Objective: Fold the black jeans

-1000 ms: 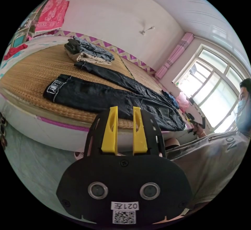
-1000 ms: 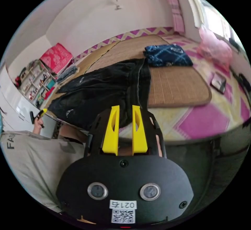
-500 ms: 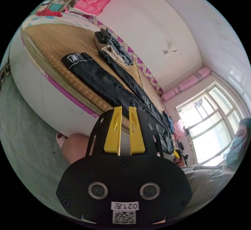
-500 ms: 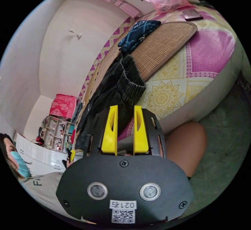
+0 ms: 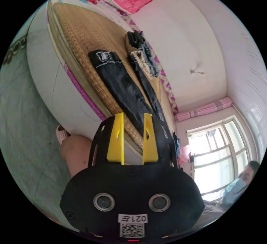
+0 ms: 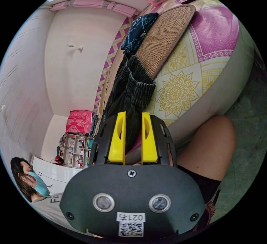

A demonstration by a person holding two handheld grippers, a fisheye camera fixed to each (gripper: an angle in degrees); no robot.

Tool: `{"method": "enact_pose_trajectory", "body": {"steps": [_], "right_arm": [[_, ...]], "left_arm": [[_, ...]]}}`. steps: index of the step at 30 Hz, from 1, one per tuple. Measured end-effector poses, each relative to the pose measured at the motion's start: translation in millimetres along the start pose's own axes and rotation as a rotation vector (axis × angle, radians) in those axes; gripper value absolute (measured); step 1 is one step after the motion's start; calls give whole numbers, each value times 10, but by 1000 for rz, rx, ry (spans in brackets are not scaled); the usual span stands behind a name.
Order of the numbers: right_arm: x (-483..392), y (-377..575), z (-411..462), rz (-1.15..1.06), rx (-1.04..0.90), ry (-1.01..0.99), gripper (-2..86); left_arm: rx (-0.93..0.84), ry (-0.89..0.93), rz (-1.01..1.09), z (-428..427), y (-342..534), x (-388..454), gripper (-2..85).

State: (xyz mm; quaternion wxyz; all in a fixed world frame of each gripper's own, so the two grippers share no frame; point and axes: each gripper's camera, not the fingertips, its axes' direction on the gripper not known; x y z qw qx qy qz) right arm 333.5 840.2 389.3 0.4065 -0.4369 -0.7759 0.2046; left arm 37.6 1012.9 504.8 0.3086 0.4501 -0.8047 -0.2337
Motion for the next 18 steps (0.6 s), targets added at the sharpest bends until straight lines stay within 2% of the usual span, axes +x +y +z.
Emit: {"method": "enact_pose_trajectory", "body": {"steps": [6, 13, 18], "right_arm": [[129, -49, 31, 22, 4, -24, 87], [188, -158, 119, 24, -11, -22, 83], [156, -122, 89, 21, -29, 19, 82]], "left_arm": [[2, -107, -52, 51, -194, 6, 93], [4, -90, -97, 469, -463, -170, 81], [1, -88, -53, 594, -375, -165, 85]]}}
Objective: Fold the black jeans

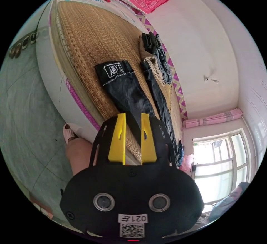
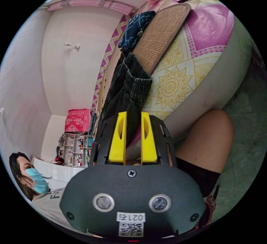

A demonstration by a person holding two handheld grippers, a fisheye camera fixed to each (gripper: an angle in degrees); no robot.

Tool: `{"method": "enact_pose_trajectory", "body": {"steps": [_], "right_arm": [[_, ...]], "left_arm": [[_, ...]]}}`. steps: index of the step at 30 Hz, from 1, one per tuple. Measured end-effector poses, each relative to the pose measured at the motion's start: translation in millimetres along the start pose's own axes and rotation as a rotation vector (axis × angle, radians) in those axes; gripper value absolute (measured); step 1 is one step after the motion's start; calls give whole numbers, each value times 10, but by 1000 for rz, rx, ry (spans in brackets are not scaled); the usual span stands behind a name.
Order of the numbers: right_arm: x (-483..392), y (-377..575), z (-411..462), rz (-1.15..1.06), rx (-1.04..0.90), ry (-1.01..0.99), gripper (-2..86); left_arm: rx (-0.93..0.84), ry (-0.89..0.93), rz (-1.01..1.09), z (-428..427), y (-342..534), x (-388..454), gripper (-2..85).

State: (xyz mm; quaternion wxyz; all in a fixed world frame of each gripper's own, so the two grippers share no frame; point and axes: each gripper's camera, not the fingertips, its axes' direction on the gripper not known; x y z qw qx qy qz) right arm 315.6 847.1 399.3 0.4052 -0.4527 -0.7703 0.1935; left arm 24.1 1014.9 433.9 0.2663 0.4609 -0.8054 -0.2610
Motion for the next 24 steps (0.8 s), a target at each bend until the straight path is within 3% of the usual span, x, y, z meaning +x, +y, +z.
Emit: {"method": "enact_pose_trajectory", "body": {"steps": [7, 9, 14, 20, 24], "right_arm": [[-75, -119, 259, 14, 4, 0, 50], [-49, -134, 253, 32, 9, -47, 29], [-424, -357, 96, -80, -4, -185, 9], [-1247, -1224, 279, -173, -75, -258, 4], [-1698, -2005, 742, -191, -133, -222, 4]], "left_arm": [[5, -26, 21, 355, -37, -3, 50], [-2, -61, 17, 441, -50, -20, 7], [-36, -28, 84, 485, -117, 183, -8], [-151, -75, 337, 681, -786, 1474, -10], [-297, -225, 442, 1562, -1622, 2447, -10]]}}
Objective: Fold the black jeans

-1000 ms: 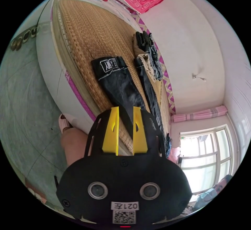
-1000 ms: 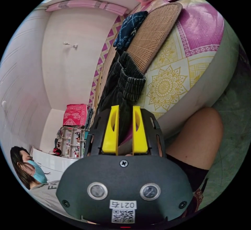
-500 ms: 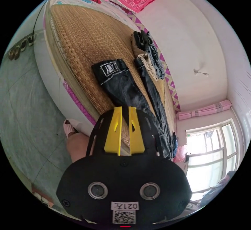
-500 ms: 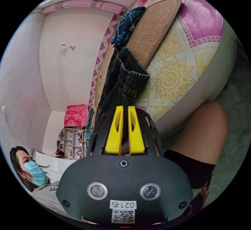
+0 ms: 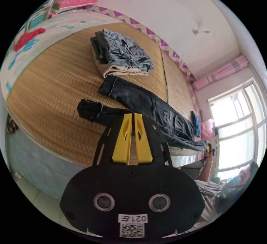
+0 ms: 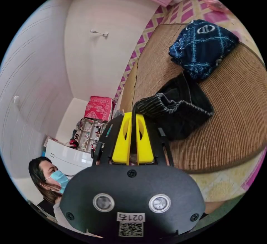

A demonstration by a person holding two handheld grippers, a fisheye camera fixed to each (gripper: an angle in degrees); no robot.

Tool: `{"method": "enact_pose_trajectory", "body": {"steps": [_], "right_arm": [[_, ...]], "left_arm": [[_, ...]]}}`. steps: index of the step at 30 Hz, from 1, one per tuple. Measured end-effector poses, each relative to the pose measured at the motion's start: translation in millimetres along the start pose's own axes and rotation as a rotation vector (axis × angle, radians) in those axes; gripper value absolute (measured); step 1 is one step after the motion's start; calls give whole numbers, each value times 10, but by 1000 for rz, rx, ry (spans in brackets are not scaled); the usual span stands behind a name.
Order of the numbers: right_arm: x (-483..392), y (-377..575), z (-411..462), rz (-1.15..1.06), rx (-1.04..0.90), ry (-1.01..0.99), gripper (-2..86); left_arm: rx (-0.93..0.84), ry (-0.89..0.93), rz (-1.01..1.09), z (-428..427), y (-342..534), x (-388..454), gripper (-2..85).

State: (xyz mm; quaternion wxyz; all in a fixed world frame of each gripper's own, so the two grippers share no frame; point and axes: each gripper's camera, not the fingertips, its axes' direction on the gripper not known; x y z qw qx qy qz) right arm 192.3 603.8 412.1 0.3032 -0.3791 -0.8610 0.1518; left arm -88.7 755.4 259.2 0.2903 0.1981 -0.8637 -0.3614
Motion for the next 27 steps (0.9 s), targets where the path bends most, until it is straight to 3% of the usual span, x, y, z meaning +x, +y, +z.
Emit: {"method": "enact_pose_trajectory", "body": {"steps": [6, 12, 17, 21, 25, 27], "right_arm": [[369, -1204, 1009, 78, -112, 213, 3], [637, -1407, 1336, 152, -96, 175, 2], [371, -1409, 1371, 105, -106, 167, 9], [291, -1399, 1441, 92, -105, 109, 37], [-613, -1149, 1243, -138, -46, 195, 52], [-1163, -894, 1416, -348, -120, 241, 29]], "left_arm": [[-250, -209, 41, 1519, -1772, 544, -9], [-348, -349, 61, 2653, -2246, 685, -10], [-284, -296, 133, 2625, -2402, 866, -9], [-321, -289, 98, 3006, -2276, 542, -6], [-145, -113, 91, 2578, -1911, 157, -6], [-2, -136, 105, 2194, -1665, 72, -7]]}}
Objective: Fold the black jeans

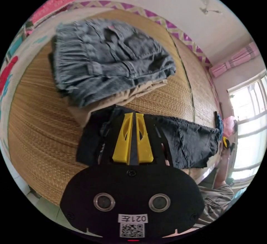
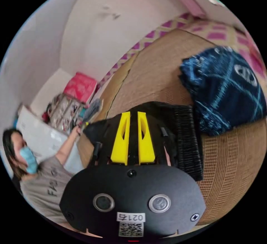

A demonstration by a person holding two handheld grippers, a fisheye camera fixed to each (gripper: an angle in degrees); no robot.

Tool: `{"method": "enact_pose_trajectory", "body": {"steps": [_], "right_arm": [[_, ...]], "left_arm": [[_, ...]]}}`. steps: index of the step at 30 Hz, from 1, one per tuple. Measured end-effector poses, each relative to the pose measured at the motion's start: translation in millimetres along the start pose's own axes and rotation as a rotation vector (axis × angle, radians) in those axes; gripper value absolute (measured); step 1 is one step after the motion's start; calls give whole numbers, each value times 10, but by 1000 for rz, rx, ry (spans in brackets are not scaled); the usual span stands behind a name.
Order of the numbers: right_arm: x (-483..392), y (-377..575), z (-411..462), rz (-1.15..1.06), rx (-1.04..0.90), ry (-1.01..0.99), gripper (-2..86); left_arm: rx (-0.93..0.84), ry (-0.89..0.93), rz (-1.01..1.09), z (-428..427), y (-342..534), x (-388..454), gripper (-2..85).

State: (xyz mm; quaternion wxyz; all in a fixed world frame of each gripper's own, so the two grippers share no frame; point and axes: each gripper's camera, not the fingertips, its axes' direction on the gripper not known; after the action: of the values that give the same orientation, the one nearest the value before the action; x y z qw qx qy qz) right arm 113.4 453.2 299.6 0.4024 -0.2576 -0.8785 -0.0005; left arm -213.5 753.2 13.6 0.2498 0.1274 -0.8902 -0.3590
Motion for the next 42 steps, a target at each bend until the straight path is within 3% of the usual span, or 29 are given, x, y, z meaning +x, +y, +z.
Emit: {"method": "enact_pose_trajectory", "body": {"steps": [3, 5, 8, 9, 10, 11, 14, 18, 23, 26, 28, 36, 39, 42], "right_arm": [[-1196, 334, 466, -422, -179, 6, -1], [-2063, 832, 990, -715, -323, 98, -8], [-2684, 1398, 1641, -939, -455, 286, -9], [-2726, 1480, 1782, -957, -487, 356, -9], [-2724, 1633, 2083, -995, -593, 521, -9], [-2779, 1737, 2089, -1041, -527, 558, -9], [-2848, 1715, 2099, -962, -552, 560, -8], [-2891, 1660, 2037, -912, -532, 515, -7], [-2917, 1645, 1942, -837, -473, 489, -7], [-2893, 1595, 1890, -771, -456, 465, -7], [-2854, 1530, 1858, -723, -460, 435, -6], [-2615, 1334, 1710, -567, -456, 311, -6], [-2635, 1338, 1705, -587, -461, 338, -6], [-2634, 1339, 1696, -610, -465, 358, -6]], "left_arm": [[116, 121, 137, -394, 473, 157, -9], [26, 199, 278, -348, 756, 455, -9], [-82, 13, 480, -42, 1311, 928, -10], [-103, -125, 528, 175, 1504, 976, -10], [-152, -217, 543, 439, 1638, 891, -10], [-118, -194, 541, 444, 1688, 821, -10], [-78, -104, 387, 283, 1694, 309, -9], [187, -181, 163, -486, 2049, -465, -8], [202, -126, -82, -904, 2571, -1423, 7], [182, 36, -228, -884, 2768, -1942, 85], [132, 237, -319, -643, 2807, -2282, 112], [271, 361, -486, -461, 2654, -2901, 78], [371, 425, -566, -712, 2722, -3241, 50], [328, 382, -502, -1122, 2535, -3246, 42]]}}
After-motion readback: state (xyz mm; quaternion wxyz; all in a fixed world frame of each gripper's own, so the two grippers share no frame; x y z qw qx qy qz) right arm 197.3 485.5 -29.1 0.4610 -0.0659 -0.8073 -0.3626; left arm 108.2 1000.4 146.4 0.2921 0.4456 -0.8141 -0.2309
